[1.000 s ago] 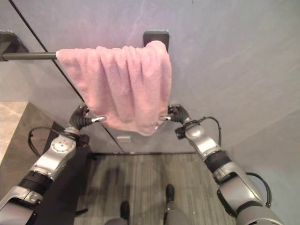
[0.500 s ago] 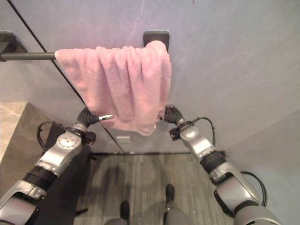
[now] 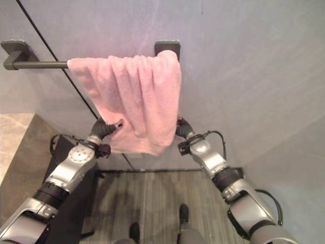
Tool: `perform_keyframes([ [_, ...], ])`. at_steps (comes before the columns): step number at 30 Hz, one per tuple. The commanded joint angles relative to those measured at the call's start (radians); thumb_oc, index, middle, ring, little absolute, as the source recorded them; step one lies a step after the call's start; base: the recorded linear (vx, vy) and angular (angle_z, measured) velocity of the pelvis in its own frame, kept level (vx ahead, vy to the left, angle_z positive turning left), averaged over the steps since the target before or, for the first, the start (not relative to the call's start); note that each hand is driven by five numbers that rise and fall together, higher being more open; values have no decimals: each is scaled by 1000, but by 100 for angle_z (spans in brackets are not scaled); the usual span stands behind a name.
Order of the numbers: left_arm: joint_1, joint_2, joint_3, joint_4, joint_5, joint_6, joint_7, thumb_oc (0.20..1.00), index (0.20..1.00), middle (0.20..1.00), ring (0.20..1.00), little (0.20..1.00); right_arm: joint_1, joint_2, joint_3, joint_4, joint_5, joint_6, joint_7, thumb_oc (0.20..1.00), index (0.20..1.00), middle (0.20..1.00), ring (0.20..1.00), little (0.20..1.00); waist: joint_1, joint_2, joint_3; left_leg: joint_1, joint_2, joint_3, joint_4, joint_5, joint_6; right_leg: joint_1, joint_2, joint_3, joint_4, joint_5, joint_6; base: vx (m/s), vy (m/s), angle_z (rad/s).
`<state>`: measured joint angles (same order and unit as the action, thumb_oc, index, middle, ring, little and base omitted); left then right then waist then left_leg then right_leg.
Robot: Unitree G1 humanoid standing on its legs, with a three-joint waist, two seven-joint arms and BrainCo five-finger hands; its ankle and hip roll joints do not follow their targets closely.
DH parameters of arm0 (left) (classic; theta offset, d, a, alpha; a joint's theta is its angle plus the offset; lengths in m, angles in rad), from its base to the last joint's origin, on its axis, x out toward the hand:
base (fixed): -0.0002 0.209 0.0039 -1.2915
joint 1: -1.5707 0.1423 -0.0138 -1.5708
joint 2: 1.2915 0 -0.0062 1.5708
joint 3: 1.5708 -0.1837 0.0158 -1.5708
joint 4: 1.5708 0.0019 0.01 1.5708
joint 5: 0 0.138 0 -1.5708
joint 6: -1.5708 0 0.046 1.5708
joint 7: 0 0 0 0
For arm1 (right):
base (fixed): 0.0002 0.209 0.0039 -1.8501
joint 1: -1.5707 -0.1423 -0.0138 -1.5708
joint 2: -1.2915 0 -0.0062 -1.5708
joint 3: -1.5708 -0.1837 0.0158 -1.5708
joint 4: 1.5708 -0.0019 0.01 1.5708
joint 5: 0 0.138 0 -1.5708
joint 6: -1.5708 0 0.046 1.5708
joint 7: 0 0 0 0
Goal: Put brush and paste in cup on sink, flatten towel.
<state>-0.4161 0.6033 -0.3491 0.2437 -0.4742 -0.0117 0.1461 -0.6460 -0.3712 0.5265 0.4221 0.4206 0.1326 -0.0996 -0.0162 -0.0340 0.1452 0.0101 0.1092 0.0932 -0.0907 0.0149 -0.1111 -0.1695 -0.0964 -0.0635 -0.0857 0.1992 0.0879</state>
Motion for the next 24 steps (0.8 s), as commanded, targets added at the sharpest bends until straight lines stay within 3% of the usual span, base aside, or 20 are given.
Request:
perform_keyframes([
  [1, -12, 22, 34, -32, -19, -36, 11, 247, 247, 247, 247, 247, -2, -10, -52, -76, 61, -50, 12, 200, 200, 200, 200, 200, 0, -22, -58, -98, 30, -4, 3, 77, -43, 95, -106, 17, -2, -74, 119, 0, 0, 0],
  [5, 24, 20, 68, -68, -19, -38, 13, 200, 200, 200, 200, 200, 23, -21, -71, -141, 66, -58, 16, 200, 200, 200, 200, 200, 0, -22, -58, -97, 31, -3, 3, 77, -44, 96, -105, 15, -2, -73, 120, 0, 0, 0],
  [15, 114, 27, 181, -237, -50, -83, 16, 200, 200, 200, 200, 200, 18, -99, -85, -339, 139, -107, 69, 200, 200, 200, 200, 200, 15, -44, -61, -94, 37, -6, 3, 75, -47, 101, -108, 9, -2, -75, 124, 0, -1, 1],
  [24, 138, 9, 250, -372, -51, -133, 40, 200, 200, 200, 200, 200, -21, -96, -80, -445, 188, -146, 91, 200, 200, 200, 200, 200, 29, -59, -64, -93, 33, -15, 3, 71, -49, 112, -111, -4, -2, -78, 123, 3, 0, 0],
])
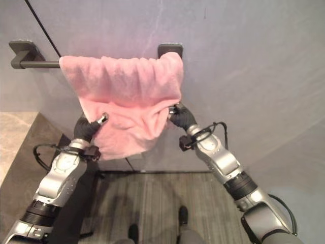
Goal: Put brush and paste in cup on sink, flatten towel.
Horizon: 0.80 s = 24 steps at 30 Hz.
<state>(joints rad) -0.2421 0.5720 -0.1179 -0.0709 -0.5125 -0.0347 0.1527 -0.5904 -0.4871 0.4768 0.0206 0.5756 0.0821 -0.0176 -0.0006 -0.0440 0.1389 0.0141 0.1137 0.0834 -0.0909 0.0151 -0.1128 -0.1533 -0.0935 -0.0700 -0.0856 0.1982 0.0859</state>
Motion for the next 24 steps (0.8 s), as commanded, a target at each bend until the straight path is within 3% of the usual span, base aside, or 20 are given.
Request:
perform_keyframes([
  [1, -35, 37, 28, -65, -12, -114, 39, 200, 200, 200, 200, 200, -83, 25, -27, -51, 34, -96, 9, 200, 200, 200, 200, 200, 17, -50, -58, -98, 29, -6, 4, 71, -48, 97, -115, 0, -2, -78, 125, 27, -2, 6],
  [13, 105, 23, 155, -117, -4, -108, 64, 200, 200, 200, 200, 200, -95, 40, 9, -167, 10, -74, 46, 200, 200, 200, 200, 200, 48, -56, -53, -111, 23, -21, 4, 75, -46, 100, -121, -18, -2, -80, 120, 8, 1, 6],
  [16, 130, 20, 146, -80, -3, -91, 61, 200, 200, 200, 200, 200, -76, 14, -8, -159, -37, -68, 34, 200, 200, 200, 200, 200, 48, -57, -50, -114, 23, -22, 4, 77, -44, 97, -120, -20, -2, -78, 119, -2, 0, 12],
  [20, 169, -42, 90, -26, -65, -62, 36, 200, 200, 200, 200, 200, 18, 19, -45, -193, -39, -66, 37, 200, 200, 200, 200, 200, 39, -58, -45, -120, 28, -21, 4, 80, -43, 89, -116, -17, -2, -77, 119, -2, 0, 3],
  [24, 205, -77, 114, -43, -68, -54, 40, 200, 200, 200, 200, 200, 58, 24, -57, -255, -75, -69, 53, 200, 200, 200, 200, 200, 35, -59, -45, -121, 31, -20, 4, 79, -42, 87, -116, -16, -2, -78, 119, 9, -5, -5],
])
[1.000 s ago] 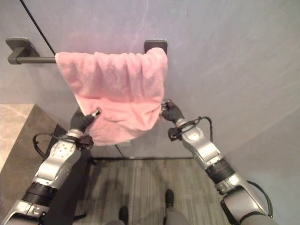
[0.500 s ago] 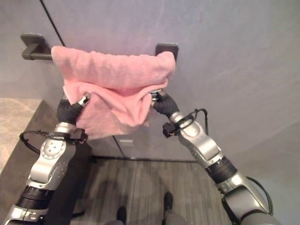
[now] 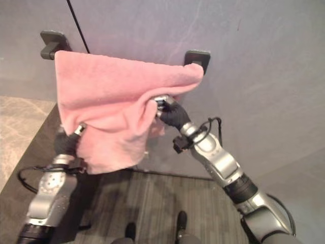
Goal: Put brush and paste in cup on sink, flatten towel.
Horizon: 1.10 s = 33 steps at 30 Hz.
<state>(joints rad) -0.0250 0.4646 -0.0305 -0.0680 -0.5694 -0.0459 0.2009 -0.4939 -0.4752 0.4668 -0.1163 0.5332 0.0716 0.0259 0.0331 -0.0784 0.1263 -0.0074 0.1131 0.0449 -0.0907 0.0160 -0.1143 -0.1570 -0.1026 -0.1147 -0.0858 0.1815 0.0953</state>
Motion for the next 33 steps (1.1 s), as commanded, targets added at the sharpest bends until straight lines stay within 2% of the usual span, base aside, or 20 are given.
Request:
perform_keyframes([
  [1, -11, 30, 27, -47, -11, -42, -8, 200, 200, 200, 200, 200, -38, 12, -47, -118, -33, -58, 10, 200, 200, 200, 200, 200, 1, -24, -32, -100, 31, 19, 3, 78, -41, 91, -107, 29, -2, -61, 110, 11, -8, -3],
  [3, 8, -8, 13, -34, -37, -44, -11, 200, 200, 200, 200, 200, -7, 30, -33, -107, -55, -57, 31, 200, 200, 200, 200, 200, 1, -24, -33, -98, 32, 20, 3, 77, -39, 91, -107, 30, -2, -62, 110, 0, 0, 0],
  [5, 0, 3, 15, -15, -7, -38, 7, 200, 200, 200, 200, 200, -6, 10, -33, -90, -102, -43, 7, 200, 200, 200, 200, 200, -1, -21, -33, -96, 33, 22, 3, 78, -39, 90, -107, 31, -2, -62, 109, 0, 0, 0],
  [10, 9, 4, 35, -43, 12, -42, 5, 200, 200, 200, 200, 200, 22, 31, -29, -115, -69, -50, 37, 200, 200, 200, 200, 200, -1, -18, -37, -94, 35, 23, 3, 77, -41, 93, -105, 31, -2, -66, 108, 10, -5, -3],
  [12, 6, 8, 64, -79, 36, -56, 21, 200, 200, 200, 200, 200, 21, 21, -53, -151, -72, -65, 24, 200, 200, 200, 200, 200, -3, -14, -38, -93, 35, 21, 3, 77, -42, 97, -104, 29, -2, -70, 107, 0, 0, 0],
  [19, 24, -50, 127, -154, 3, -113, 55, 200, 200, 200, 200, 200, 61, 66, -69, -198, 3, -107, 37, 200, 200, 200, 200, 200, 2, -9, -39, -94, 33, 16, 3, 75, -44, 102, -106, 23, -2, -75, 107, 0, 0, 0],
  [22, 49, -58, 179, -238, 6, -148, 70, 200, 200, 200, 200, 200, 68, 86, -70, -244, 42, -130, 38, 200, 200, 200, 200, 200, 12, -4, -36, -98, 31, 12, 3, 76, -44, 99, -109, 18, -2, -74, 108, 0, 0, 0],
  [26, 68, -58, 194, -266, 17, -156, 73, 200, 200, 200, 200, 200, 70, 84, -70, -265, 47, -135, 44, 200, 200, 200, 200, 200, 19, -5, -33, -102, 30, 9, 3, 77, -44, 100, -110, 13, -2, -76, 106, 1, -8, 7],
  [29, 93, -62, 164, -198, 19, -142, 89, 200, 200, 200, 200, 200, 91, 68, -44, -219, 8, -113, 39, 200, 200, 200, 200, 200, 26, -8, -33, -104, 27, 5, 3, 78, -43, 104, -111, 5, -2, -76, 104, -6, -19, 5],
  [30, 103, -67, 127, -95, 19, -116, 92, 200, 200, 200, 200, 200, 113, 72, -28, -153, -43, -93, 19, 200, 200, 200, 200, 200, 28, -7, -33, -99, 26, 5, 3, 78, -42, 109, -111, 4, -2, -76, 103, 0, 0, 0],
  [33, 107, -63, 94, -7, 37, -92, 91, 200, 200, 200, 200, 200, 130, 72, -23, -103, -111, -77, -3, 200, 200, 200, 200, 200, 27, -3, -33, -95, 26, 6, 3, 78, -40, 112, -111, 5, -2, -76, 104, 0, 0, 0],
])
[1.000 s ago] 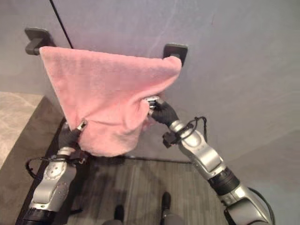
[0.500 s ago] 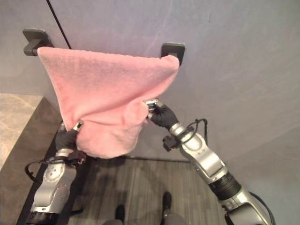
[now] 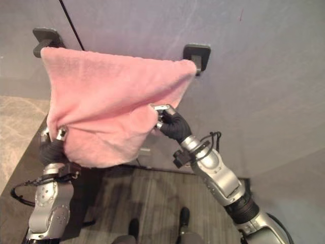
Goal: Put brush and paste in cup on sink, flatten towel.
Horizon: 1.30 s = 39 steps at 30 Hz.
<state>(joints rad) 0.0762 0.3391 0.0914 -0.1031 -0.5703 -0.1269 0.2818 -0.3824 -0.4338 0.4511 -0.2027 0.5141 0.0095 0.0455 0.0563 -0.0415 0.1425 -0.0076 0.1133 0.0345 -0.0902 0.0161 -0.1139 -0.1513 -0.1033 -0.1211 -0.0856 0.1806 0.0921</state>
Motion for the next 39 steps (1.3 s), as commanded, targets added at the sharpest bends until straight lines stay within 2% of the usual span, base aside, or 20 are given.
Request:
perform_keyframes([
  [1, 4, 63, -29, 31, 38, -13, 9, 200, 200, 200, 200, 200, 19, 31, -7, -17, -92, -15, -23, 200, 200, 200, 200, 200, 5, -40, -49, -94, 26, 17, 3, 78, -40, 107, -110, 11, -2, -75, 107, 0, 0, 0],
  [2, 10, 63, -42, 68, 43, 0, 1, 200, 200, 200, 200, 200, 30, 39, -8, 1, -108, -7, -25, 200, 200, 200, 200, 200, 5, -38, -51, -92, 26, 17, 3, 77, -39, 108, -110, 11, -2, -75, 108, 0, 0, 0],
  [3, 6, 54, -78, 159, 54, 17, 0, 200, 200, 200, 200, 200, 43, 60, 11, 71, -144, 3, -36, 332, 332, 332, 332, 332, 6, -36, -54, -86, 26, 17, 3, 75, -36, 112, -111, 12, -2, -76, 108, 0, 0, 0],
  [4, 4, 54, -79, 162, 54, 16, -1, 200, 200, 200, 200, 200, 43, 60, 11, 72, -145, 2, -37, 382, 382, 382, 382, 382, 7, -36, -53, -85, 26, 17, 3, 75, -36, 113, -111, 12, -2, -76, 108, 0, 0, 0],
  [5, 3, 49, -96, 203, 51, 21, -7, 200, 200, 200, 200, 200, 51, 74, 15, 89, -149, 5, -43, 517, 517, 517, 517, 517, 7, -35, -56, -82, 26, 18, 3, 74, -35, 115, -111, 13, -2, -77, 108, 0, 0, 0],
  [6, -5, 48, -115, 248, 65, 25, -8, 322, 322, 322, 322, 322, 58, 92, 30, 138, -149, 7, -46, 790, 790, 790, 790, 790, 7, -34, -58, -80, 26, 18, 3, 73, -34, 117, -111, 12, -2, -78, 108, 0, 0, 0],
  [7, -14, 54, -157, 332, 125, 49, -3, 1000, 1000, 1000, 1000, 1000, 73, 109, 39, 189, -180, 15, -69, 1000, 1000, 1000, 1000, 1000, 5, -29, -63, -72, 27, 19, 3, 72, -31, 122, -111, 13, -2, -79, 108, 0, 0, 0],
  [10, -24, 63, -177, 352, 181, 51, 15, 1000, 1000, 1000, 1000, 1000, 88, 117, 43, 211, -191, 14, -86, 1000, 1000, 1000, 1000, 1000, 3, -26, -66, -66, 27, 20, 3, 71, -31, 127, -109, 16, -2, -82, 107, 0, 0, 0],
  [18, -35, 69, -246, 510, 335, 105, 19, 1000, 1000, 1000, 1000, 1000, 184, 92, 7, 259, -287, 20, -125, 1000, 1000, 1000, 1000, 1000, -28, -14, -82, -41, 34, 37, 3, 66, -28, 137, -104, 30, -2, -88, 107, -2, 2, -1],
  [20, -80, 104, -202, 672, 365, 132, 12, 1000, 1000, 1000, 1000, 1000, 258, 54, -39, 364, -391, 48, -111, 1000, 1000, 1000, 1000, 1000, -69, 1, -89, -22, 39, 62, 3, 60, -27, 132, -104, 51, -2, -83, 110, -21, 42, -18],
  [24, -66, 86, -209, 755, 421, 158, -22, 1000, 1000, 1000, 1000, 1000, 340, 33, -102, 516, -476, 72, -113, 1000, 1000, 1000, 1000, 1000, -100, 14, -91, -5, 41, 80, 3, 53, -23, 130, -103, 71, -2, -81, 111, -8, 25, -42],
  [26, -66, 86, -209, 755, 421, 158, -22, 1000, 1000, 1000, 1000, 1000, 340, 33, -102, 516, -476, 72, -113, 1000, 1000, 1000, 1000, 1000, -99, 14, -91, -5, 41, 80, 3, 53, -23, 131, -103, 71, -2, -81, 111, -2, 16, -18],
  [27, -53, 53, -208, 846, 431, 170, -49, 1000, 1000, 1000, 1000, 1000, 394, 36, -168, 627, -462, 87, -122, 1000, 1000, 1000, 1000, 1000, -120, 24, -92, 2, 41, 88, 3, 52, -22, 130, -104, 82, -2, -83, 113, 7, 26, -3],
  [32, -40, 16, -210, 950, 441, 188, -65, 1000, 1000, 1000, 1000, 1000, 439, 39, -217, 712, -488, 94, -133, 1000, 1000, 1000, 1000, 1000, -135, 33, -93, 5, 41, 96, 3, 51, -23, 126, -104, 90, -2, -83, 114, 0, 6, -14],
  [33, -51, 12, -224, 1000, 495, 197, -57, 1000, 1000, 1000, 1000, 1000, 427, 41, -224, 766, -499, 91, -148, 1000, 1000, 1000, 1000, 1000, -140, 36, -92, 6, 42, 99, 3, 51, -23, 124, -103, 94, -2, -84, 114, 0, 0, 0],
  [39, -43, 16, -224, 960, 508, 199, -44, 1000, 1000, 1000, 1000, 1000, 437, 36, -276, 720, -455, 76, -171, 1000, 1000, 1000, 1000, 1000, -152, 44, -88, 9, 45, 106, 3, 50, -24, 120, -101, 103, -2, -82, 115, -3, -1, -7],
])
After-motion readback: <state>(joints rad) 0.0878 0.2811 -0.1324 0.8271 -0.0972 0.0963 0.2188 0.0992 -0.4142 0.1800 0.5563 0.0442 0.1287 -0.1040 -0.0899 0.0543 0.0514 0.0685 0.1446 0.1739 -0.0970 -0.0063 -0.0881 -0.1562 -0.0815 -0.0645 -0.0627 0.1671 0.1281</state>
